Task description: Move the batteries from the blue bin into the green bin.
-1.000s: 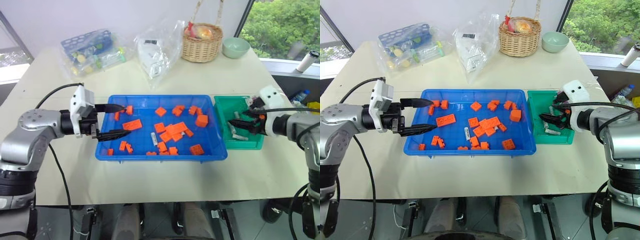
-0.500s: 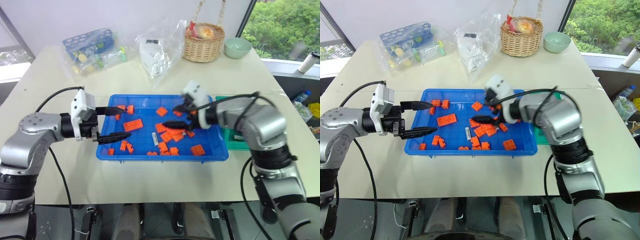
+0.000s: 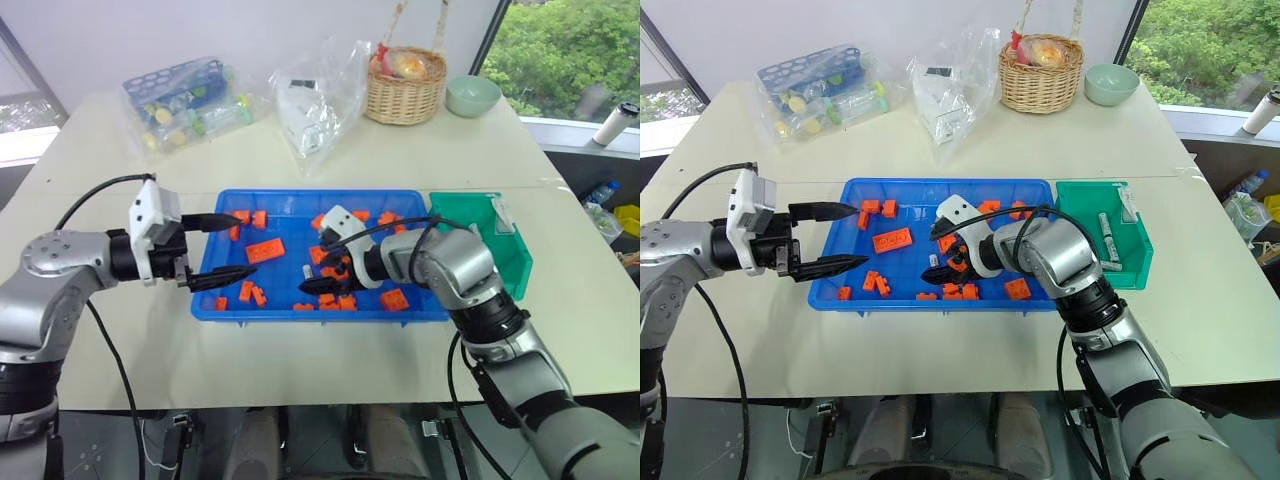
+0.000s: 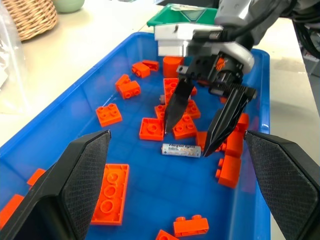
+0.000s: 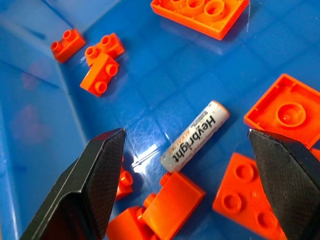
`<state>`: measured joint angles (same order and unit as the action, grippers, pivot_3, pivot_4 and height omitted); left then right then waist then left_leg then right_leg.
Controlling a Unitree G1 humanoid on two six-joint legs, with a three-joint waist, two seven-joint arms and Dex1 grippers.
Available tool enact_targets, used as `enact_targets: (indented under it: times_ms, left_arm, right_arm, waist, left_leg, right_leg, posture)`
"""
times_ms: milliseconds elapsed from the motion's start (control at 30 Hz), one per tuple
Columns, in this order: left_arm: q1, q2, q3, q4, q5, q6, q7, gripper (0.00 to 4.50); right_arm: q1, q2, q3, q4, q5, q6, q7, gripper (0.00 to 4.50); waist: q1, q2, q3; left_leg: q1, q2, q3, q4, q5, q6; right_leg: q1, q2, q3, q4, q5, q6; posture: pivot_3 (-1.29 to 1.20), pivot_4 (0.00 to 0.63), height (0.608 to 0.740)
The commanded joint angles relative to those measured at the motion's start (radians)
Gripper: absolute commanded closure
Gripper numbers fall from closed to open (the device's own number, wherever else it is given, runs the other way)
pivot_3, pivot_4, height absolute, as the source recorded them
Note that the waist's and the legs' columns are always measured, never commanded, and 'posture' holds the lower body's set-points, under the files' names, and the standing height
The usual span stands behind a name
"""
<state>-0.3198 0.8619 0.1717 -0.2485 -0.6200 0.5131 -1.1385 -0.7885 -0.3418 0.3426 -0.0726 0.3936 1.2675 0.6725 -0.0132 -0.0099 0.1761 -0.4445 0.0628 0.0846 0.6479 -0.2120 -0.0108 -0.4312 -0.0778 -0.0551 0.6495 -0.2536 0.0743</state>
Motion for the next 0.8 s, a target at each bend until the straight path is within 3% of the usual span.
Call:
enact_targets:
  times_ms: [33,133,233,433,467,600,800]
  left_arm:
    - [-0.016,0.015,0.024,-0.021,-0.009,-0.005,0.004,0.0]
    - [-0.022,0.013,0.021,-0.019,-0.008,-0.006,0.005,0.0]
    - [-0.035,0.016,0.018,-0.007,-0.006,-0.008,-0.002,0.0]
    - [-0.06,0.018,0.012,0.016,0.001,-0.011,-0.014,0.0]
    - [-0.065,0.017,0.008,0.02,0.002,-0.01,-0.016,0.0]
    - [-0.083,0.012,-0.005,0.038,0.008,-0.015,-0.027,0.0]
    - [-0.103,-0.007,-0.03,0.06,0.015,-0.02,-0.034,0.0]
  right_arm:
    - [-0.017,0.016,0.06,0.04,-0.03,-0.055,0.003,0.49]
    - [-0.018,0.029,0.092,0.077,-0.056,-0.099,0.003,0.49]
    - [-0.013,0.03,0.114,0.083,-0.067,-0.122,0.013,1.27]
    - [-0.012,0.026,0.107,0.072,-0.075,-0.136,0.021,4.27]
    - [-0.016,0.025,0.1,0.063,-0.073,-0.135,0.023,4.44]
    - [-0.045,0.028,0.031,0.017,-0.033,-0.102,0.03,4.44]
    - [-0.161,-0.003,-0.35,-0.039,0.108,0.063,-0.018,4.44]
  waist:
    - [-0.001,0.0,0.0]
    - [-0.001,-0.001,-0.001]
    - [-0.001,-0.001,-0.001]
    - [-0.001,-0.001,-0.001]
    - [-0.001,-0.001,-0.001]
    - [0.0,-0.001,-0.001]
    - [0.003,0.0,0.0]
  left_leg:
    - [0.0,0.0,0.0,0.0,0.0,0.0]
    - [0.0,0.0,0.0,0.0,0.0,0.0]
    - [0.001,0.0,0.0,0.0,0.0,0.0]
    - [0.001,0.0,0.0,0.0,0.0,0.0]
    - [0.001,0.0,0.0,0.0,0.0,0.0]
    - [0.001,0.0,0.0,0.0,0.0,0.0]
    - [0.0,0.0,0.0,0.0,0.0,0.0]
  right_leg:
    - [0.0,0.0,0.0,0.0,0.0,0.0]
    - [0.0,0.0,0.0,0.0,0.0,0.0]
    - [0.001,0.0,0.0,0.0,0.0,0.0]
    - [0.001,0.0,0.0,0.0,0.0,0.0]
    - [0.001,0.0,0.0,0.0,0.0,0.0]
    - [0.001,0.0,0.0,0.0,0.0,0.0]
    - [0.0,0.0,0.0,0.0,0.0,0.0]
  posture:
    - [0.0,0.15,0.736]
    - [0.0,0.15,0.736]
    - [0.0,0.15,0.736]
    - [0.0,0.15,0.736]
    - [0.0,0.15,0.736]
    - [0.0,0.15,0.736]
    - [0.0,0.15,0.736]
